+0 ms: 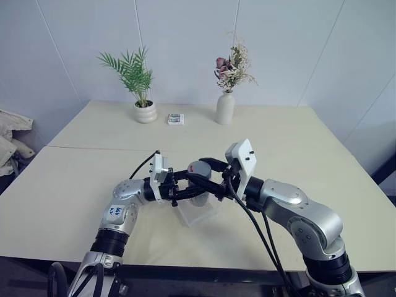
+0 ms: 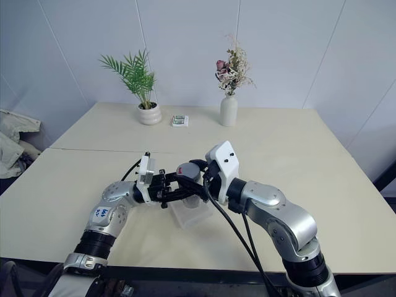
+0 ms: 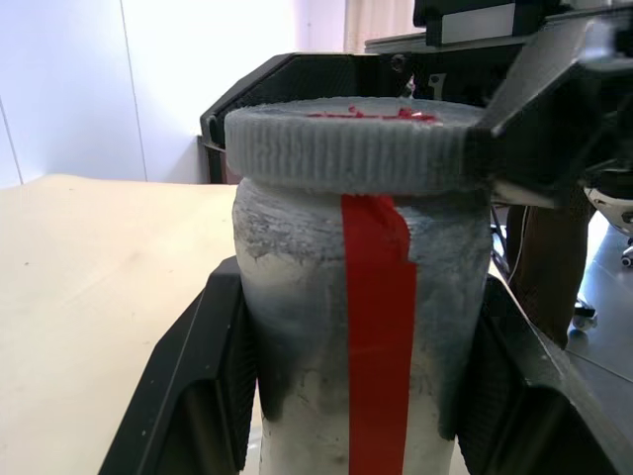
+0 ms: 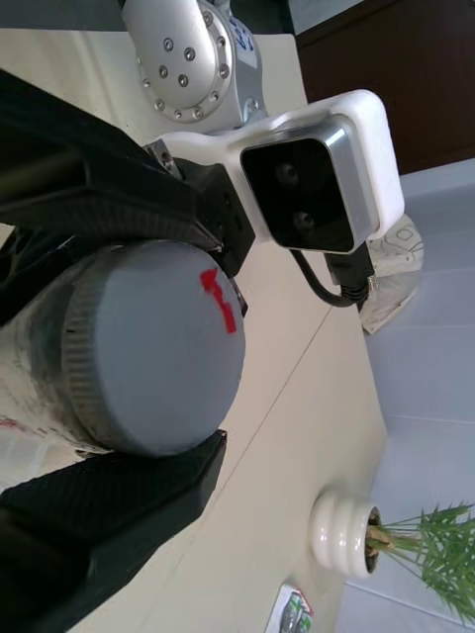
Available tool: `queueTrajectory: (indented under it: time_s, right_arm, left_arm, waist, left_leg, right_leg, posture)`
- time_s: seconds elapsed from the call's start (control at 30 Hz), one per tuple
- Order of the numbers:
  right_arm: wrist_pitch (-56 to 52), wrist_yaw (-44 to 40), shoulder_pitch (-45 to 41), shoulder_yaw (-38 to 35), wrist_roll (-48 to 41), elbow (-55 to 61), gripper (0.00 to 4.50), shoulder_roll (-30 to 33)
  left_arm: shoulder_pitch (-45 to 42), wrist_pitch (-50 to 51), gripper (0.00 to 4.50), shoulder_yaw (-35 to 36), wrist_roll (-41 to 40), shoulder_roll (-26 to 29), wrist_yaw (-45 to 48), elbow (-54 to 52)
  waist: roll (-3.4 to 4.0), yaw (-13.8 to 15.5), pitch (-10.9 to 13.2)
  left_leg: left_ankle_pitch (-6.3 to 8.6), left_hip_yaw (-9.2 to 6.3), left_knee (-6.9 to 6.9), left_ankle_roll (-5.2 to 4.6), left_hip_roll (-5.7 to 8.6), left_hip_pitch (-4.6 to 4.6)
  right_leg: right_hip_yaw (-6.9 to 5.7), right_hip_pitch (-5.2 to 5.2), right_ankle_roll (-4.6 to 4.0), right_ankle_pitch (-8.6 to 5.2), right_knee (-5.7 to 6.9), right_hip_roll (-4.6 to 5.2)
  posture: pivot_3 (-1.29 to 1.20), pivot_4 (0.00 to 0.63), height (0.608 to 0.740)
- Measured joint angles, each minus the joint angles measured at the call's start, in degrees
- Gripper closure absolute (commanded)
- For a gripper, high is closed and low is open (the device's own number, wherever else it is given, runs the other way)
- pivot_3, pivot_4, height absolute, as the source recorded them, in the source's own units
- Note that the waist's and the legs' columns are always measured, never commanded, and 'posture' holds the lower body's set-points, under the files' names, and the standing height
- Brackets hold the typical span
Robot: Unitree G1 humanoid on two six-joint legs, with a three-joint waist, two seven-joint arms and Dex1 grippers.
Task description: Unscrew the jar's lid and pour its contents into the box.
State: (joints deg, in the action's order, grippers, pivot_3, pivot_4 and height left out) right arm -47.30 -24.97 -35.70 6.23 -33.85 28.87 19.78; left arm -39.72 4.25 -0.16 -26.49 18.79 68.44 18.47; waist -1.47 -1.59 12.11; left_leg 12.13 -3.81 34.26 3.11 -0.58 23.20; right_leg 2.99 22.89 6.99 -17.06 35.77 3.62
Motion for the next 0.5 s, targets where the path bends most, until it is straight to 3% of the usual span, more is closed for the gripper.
queueTrajectory:
  time_s: [0.23, 0.5]
  right_arm:
    - [1.2, -2.1, -0.2, -0.1, 0.5, -1.3, 1.95, 0.1]
    - [4.9, -19.0, -3.5, -1.2, -2.2, -6.6, 1.95, 6.4]
  left_arm:
    - [0.0, -0.3, 2.39, 0.0, 0.1, 0.1, 0.0, 0.0]
    - [-3.1, 0.4, 2.39, -1.5, -0.1, 2.4, 7.9, 0.5]
  waist:
    - [0.00, 0.0, 0.0]
    - [0.01, -0.1, 0.0]
  left_leg:
    - [0.00, 0.00, 0.00, 0.00, 0.00, 0.00]
    - [0.00, 0.02, 0.00, 0.01, 0.00, 0.00]
  right_leg:
    - [0.03, 0.02, 0.00, 0.00, 0.02, -0.01]
    - [0.03, 0.02, 0.00, 0.00, 0.00, -0.06]
  posture:
    - [0.00, 0.150, 0.740]
    - [0.00, 0.150, 0.740]
